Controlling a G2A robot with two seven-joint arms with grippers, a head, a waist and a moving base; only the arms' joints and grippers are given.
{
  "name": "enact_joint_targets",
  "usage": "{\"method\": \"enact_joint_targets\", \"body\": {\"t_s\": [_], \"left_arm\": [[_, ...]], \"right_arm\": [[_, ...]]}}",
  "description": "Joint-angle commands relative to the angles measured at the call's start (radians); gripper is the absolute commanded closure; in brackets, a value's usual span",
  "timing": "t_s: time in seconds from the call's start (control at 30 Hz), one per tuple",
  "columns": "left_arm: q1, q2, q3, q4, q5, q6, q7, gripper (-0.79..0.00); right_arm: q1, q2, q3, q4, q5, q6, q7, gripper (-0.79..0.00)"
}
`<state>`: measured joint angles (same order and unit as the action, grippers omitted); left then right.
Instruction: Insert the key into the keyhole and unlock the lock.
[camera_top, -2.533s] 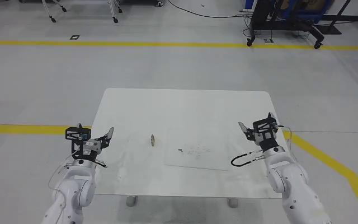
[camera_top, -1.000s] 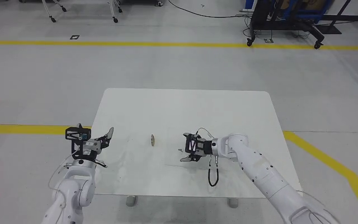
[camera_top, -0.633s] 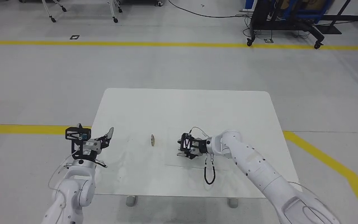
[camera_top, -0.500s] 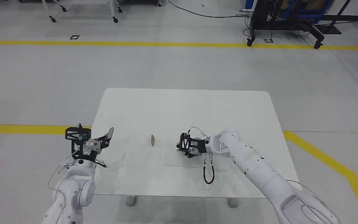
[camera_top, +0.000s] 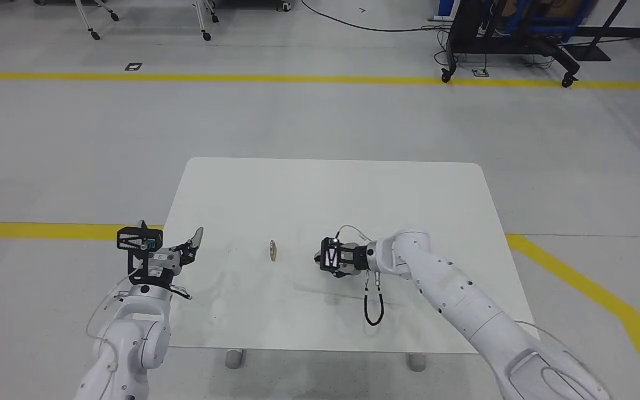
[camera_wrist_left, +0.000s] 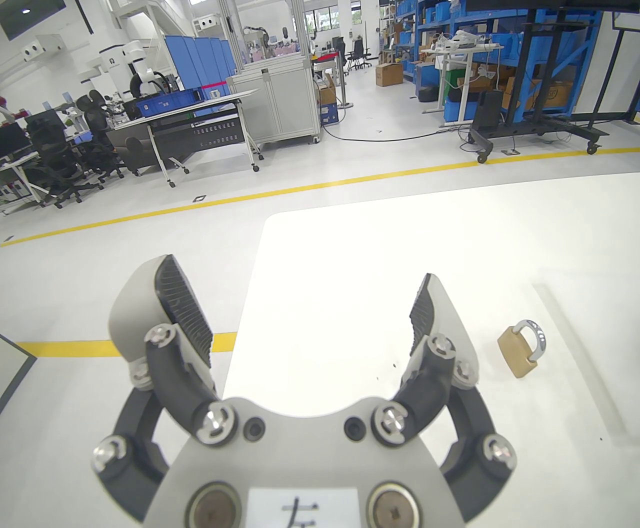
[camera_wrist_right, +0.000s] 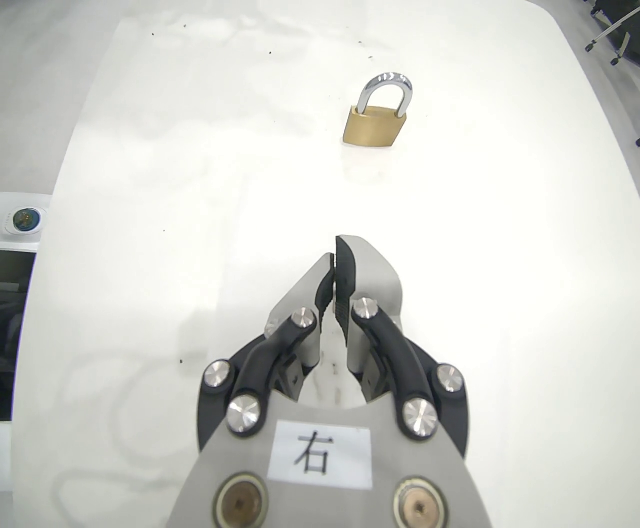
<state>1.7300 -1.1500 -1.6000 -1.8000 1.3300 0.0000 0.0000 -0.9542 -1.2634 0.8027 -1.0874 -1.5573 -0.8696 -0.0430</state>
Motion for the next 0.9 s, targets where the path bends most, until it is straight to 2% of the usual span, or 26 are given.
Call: {"method": "enact_joint_targets", "body": {"t_s": [0.0,0.4,0.47,0.57,0.73,0.87], "left_arm": [[0.0,0.0,0.0,0.0,0.0,0.0,0.0,-0.785],[-0.001,0.0,0.013,-0.009,0.019,-0.021,-0.002,-0.785],[-0.009,0.0,0.05,-0.03,0.047,-0.073,-0.023,-0.785],[-0.055,0.0,0.126,-0.049,0.106,-0.151,-0.122,-0.785],[-0.137,-0.01,0.27,-0.051,0.27,-0.156,-0.235,-0.785],[-0.178,-0.018,0.337,-0.032,0.326,-0.155,-0.265,-0.785]], "right_arm": [[0.0,0.0,0.001,0.0,0.001,0.0,0.0,0.0],[-0.006,0.0,-0.001,-0.003,-0.003,0.017,0.011,0.0],[-0.005,-0.003,-0.012,-0.018,-0.011,0.02,0.023,0.0],[0.004,-0.006,-0.021,-0.016,-0.021,0.025,0.006,0.0],[0.015,-0.008,-0.039,-0.014,-0.052,0.026,-0.042,0.0],[0.016,-0.005,-0.045,-0.008,-0.078,0.019,-0.101,0.0]]}}
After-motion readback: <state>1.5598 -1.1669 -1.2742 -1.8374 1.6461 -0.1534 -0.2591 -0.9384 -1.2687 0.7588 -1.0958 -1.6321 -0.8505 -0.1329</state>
